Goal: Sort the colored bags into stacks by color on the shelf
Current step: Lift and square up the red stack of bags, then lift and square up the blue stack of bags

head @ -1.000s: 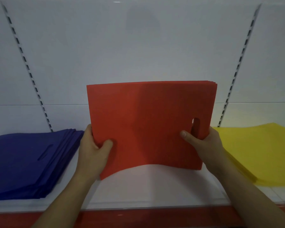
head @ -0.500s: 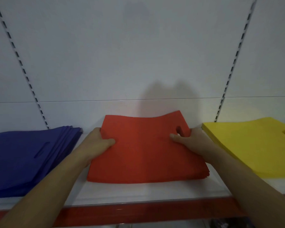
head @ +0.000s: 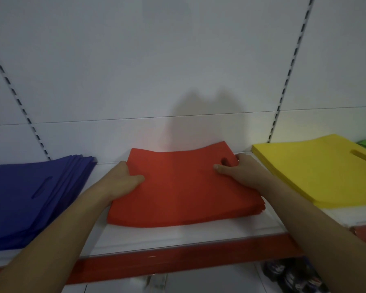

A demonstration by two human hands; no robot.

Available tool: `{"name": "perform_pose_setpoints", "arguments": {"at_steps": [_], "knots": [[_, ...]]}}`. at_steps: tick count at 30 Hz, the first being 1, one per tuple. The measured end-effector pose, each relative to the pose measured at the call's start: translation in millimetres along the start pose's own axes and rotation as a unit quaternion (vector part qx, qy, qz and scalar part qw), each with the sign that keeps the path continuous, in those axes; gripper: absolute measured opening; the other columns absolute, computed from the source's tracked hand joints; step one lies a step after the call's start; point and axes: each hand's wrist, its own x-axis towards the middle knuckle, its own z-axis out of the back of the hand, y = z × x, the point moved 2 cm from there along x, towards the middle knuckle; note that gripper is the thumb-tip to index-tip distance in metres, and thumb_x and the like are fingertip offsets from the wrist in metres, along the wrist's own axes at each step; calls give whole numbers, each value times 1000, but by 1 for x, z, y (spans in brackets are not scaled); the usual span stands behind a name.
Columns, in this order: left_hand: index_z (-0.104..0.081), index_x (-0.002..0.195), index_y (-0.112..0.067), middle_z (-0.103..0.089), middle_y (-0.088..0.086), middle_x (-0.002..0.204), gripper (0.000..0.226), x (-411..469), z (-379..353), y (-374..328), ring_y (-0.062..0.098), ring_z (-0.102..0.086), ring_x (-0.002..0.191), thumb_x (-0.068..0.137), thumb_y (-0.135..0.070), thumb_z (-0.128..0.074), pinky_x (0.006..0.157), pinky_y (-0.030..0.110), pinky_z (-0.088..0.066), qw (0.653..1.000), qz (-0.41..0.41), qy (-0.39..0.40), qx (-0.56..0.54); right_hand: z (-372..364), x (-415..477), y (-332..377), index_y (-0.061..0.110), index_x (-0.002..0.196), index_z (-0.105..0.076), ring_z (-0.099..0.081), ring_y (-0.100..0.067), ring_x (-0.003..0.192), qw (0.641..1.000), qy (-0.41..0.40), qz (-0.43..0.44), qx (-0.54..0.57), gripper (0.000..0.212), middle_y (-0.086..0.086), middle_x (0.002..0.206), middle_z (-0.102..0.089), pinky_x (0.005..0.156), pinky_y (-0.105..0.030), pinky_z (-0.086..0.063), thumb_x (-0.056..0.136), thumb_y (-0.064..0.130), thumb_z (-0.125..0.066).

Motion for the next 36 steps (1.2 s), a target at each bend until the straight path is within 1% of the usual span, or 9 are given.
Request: {"name": "perform_pose_setpoints", "arguments": {"at_steps": [5,7,10,12,14,17,24,28,36], "knots": [[-40,138,-8,-60,7,124,55,-4,6,4,22,-58,100,93,-34,-56,80,30,-43,996,34,-30,75,12,-15,-2,9,137,-54,-59,-23,119,998,-31,14,-55,74,-7,134,-61,100,-41,-48,86,62,-61],[-39,140,-11,-55,12,132,54,-9,7,6,23,-52,105,94,-34,-55,86,30,-39,994,22,-44,95,16,-23,-5,13,124,-63,-64,-22,109,999,2,17,-48,60,-5,125,-67,98,-45,-51,85,58,-60],[-39,120,-29,-61,-1,111,29,-18,-1,9,15,-56,91,95,-31,-53,80,29,-44,997,4,-27,70,10,-30,-9,15,110,-62,-66,-21,93,997,16,29,-67,35,-1,105,-69,85,-42,-54,92,46,-57],[-39,136,-29,-61,-2,116,42,-23,-8,8,12,-58,93,96,-32,-52,76,28,-43,995,-16,-17,97,4,-32,-8,15,111,-57,-62,-22,93,993,2,34,-113,36,-2,105,-65,75,-35,-48,94,46,-55],[-27,153,-28,-52,8,140,65,-24,-14,9,22,-54,116,93,-40,-51,90,31,-42,991,-22,-14,133,-1,-32,-7,16,112,-53,-60,-25,93,990,-8,30,-138,38,-4,106,-63,74,-35,-46,93,49,-54],[-21,155,-33,-44,13,149,81,-22,-14,11,30,-46,131,79,-55,-41,105,37,-40,989,-6,-6,150,-3,-30,-9,18,106,-52,-59,-24,87,984,-5,15,-176,41,-6,102,-62,71,-37,-48,91,56,-51],[-19,155,-33,-42,18,148,70,-21,0,22,39,-39,133,91,-60,-31,107,51,-38,961,-21,-78,264,4,-45,19,8,125,-47,-44,-37,125,940,-72,90,-321,59,-14,131,-52,102,-51,-42,95,58,-43],[-19,155,-33,-30,10,158,63,-30,25,42,35,-26,142,98,-56,-28,110,56,-28,936,-26,-118,330,-24,-59,47,8,140,-41,-31,-35,140,934,-21,130,-332,66,-12,147,-43,112,-51,-34,97,58,-41],[-31,151,-30,-34,4,156,67,-54,123,107,30,-30,141,92,-61,-25,109,57,-28,940,-47,-178,286,-124,-64,130,12,143,-41,-33,-34,141,926,49,217,-305,68,-11,149,-44,114,-47,-32,95,60,-43]]}}
